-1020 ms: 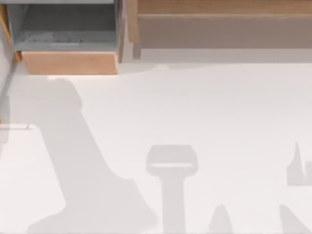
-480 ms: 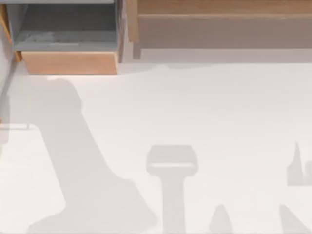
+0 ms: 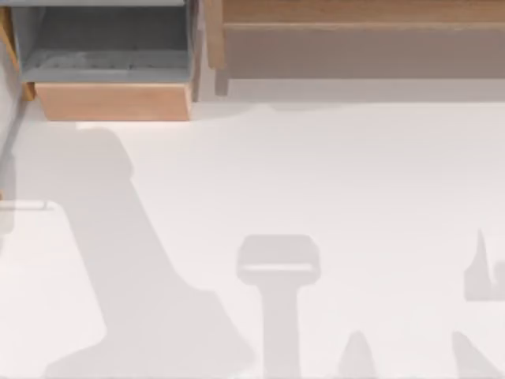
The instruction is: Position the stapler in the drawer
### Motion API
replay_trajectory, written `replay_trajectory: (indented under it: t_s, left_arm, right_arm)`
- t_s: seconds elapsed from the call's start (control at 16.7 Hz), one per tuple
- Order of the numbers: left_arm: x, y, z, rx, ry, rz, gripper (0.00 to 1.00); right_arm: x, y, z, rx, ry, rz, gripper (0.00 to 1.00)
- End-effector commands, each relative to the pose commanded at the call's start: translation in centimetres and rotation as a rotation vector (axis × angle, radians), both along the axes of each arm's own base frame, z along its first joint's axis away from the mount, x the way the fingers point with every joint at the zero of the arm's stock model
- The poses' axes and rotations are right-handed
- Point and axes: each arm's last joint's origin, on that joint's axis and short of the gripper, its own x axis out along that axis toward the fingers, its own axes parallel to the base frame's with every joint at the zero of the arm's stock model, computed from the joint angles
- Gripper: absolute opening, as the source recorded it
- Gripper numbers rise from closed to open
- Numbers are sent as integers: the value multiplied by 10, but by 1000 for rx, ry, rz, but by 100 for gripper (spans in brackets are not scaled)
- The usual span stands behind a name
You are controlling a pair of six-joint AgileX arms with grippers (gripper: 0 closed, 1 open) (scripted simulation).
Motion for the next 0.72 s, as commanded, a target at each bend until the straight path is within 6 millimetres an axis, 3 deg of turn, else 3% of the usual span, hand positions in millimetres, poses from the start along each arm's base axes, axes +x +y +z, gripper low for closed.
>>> replay_trajectory:
  t_s: [0.3,0.72]
  left_arm:
    - [-2,1,6,-2,-16,-10,100]
    - [-29,21,80,43,-324,-203,100]
  right_arm:
    - [0,0,0,0,0,0,100]
    - [0,0,0,0,0,0,100]
